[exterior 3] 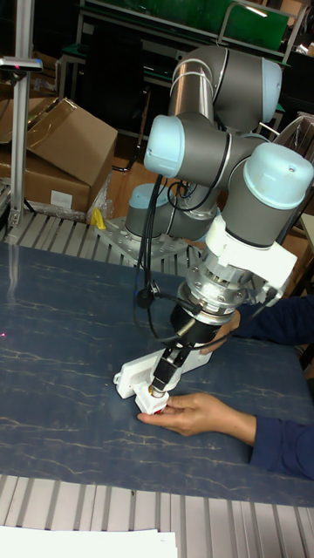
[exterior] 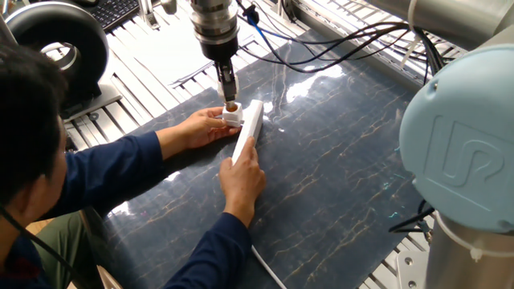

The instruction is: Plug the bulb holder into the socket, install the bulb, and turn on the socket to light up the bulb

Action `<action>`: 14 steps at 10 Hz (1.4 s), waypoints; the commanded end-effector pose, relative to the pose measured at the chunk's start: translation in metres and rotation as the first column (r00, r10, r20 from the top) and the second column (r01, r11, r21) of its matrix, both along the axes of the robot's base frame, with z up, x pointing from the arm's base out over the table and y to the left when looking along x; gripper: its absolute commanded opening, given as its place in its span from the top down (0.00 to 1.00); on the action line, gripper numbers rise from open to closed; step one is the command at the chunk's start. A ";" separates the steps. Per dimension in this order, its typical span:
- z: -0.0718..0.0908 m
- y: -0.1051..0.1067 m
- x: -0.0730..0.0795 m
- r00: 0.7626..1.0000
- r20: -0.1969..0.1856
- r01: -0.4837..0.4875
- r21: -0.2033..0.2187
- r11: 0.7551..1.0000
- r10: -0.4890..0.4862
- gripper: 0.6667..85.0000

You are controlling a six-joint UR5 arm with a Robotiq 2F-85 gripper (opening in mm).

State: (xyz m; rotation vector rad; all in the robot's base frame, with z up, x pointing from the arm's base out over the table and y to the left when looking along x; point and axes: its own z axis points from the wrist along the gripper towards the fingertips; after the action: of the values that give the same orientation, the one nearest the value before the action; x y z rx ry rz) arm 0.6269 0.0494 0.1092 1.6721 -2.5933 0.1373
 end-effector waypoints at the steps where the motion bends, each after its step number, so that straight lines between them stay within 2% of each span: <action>1: -0.001 0.007 -0.008 0.987 -0.022 -0.157 0.044 0.987 0.158 0.99; 3: -0.001 0.011 -0.020 0.983 -0.032 -0.181 0.073 0.981 0.183 0.99; 7: -0.005 -0.001 -0.013 0.974 -0.040 -0.221 0.064 0.973 0.223 0.99; 14: -0.009 -0.003 -0.007 0.971 -0.037 -0.235 0.047 0.971 0.237 0.99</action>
State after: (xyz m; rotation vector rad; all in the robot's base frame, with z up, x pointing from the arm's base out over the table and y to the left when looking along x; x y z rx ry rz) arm 0.6178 0.0463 0.1011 1.9617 -2.3748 0.0618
